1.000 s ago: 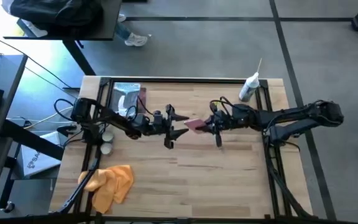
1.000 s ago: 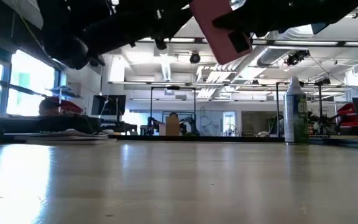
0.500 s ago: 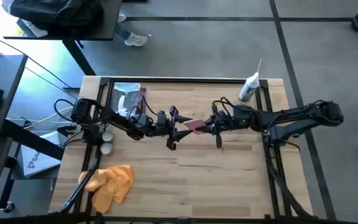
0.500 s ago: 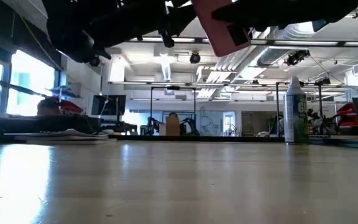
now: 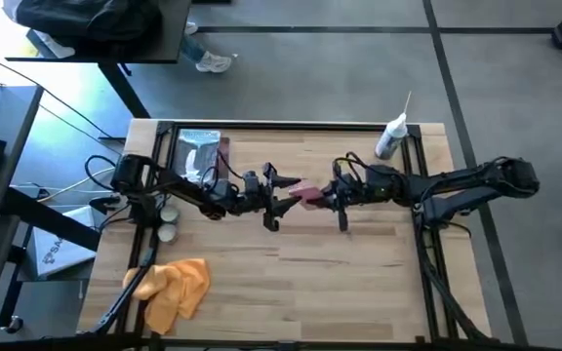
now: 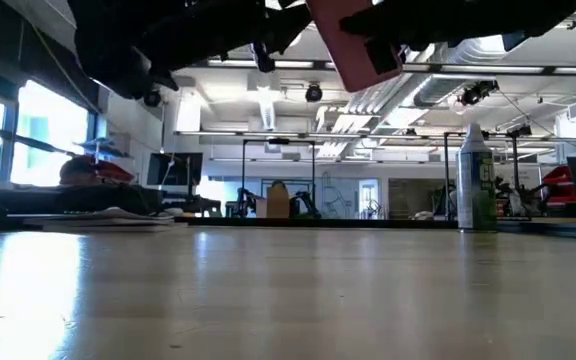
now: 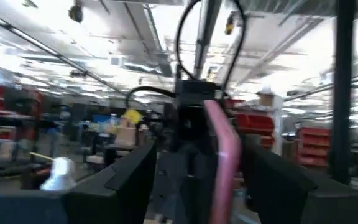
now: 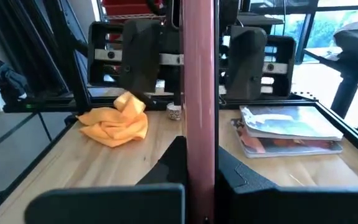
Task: Apply microfiber cloth
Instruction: Spray the cellphone on the front and back using the spray bottle
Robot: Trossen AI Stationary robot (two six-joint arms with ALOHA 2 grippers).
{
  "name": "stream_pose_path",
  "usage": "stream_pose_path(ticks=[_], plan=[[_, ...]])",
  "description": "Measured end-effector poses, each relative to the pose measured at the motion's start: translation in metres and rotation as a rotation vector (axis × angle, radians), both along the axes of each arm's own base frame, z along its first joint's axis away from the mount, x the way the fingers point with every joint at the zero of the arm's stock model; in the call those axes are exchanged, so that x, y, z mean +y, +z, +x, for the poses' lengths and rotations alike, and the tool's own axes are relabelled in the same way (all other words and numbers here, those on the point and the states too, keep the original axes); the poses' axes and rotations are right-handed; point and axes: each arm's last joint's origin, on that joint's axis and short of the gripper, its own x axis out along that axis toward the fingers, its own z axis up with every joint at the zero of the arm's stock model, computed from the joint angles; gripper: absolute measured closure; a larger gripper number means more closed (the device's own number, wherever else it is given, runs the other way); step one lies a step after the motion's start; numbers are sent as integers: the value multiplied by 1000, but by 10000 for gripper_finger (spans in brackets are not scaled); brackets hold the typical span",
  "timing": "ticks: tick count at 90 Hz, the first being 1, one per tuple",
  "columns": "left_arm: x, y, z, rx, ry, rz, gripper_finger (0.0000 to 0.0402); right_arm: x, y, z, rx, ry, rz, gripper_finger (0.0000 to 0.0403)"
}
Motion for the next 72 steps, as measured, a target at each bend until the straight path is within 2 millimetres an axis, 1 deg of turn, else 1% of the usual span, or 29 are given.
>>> stream_pose_path(ticks=[8, 18, 34, 44, 56, 72], plan=[[-1, 3, 6, 32, -4, 27, 215, 0, 0, 0, 1, -1, 1, 403], [-2, 5, 13, 65, -34, 69, 254, -1, -1, 0, 3, -21, -2, 403], [-4, 9, 12, 31, -42, 90, 326, -1, -2, 0, 13, -41, -13, 403], [-4, 9, 12, 32, -37, 88, 359, -1, -2, 0, 14, -38, -12, 403], [-4, 9, 12, 30, -18, 71, 383, -1, -2, 0, 13, -40, -12, 403], [-4, 11, 11, 8, -11, 64, 390, -1, -1, 0, 8, -40, -2, 402]])
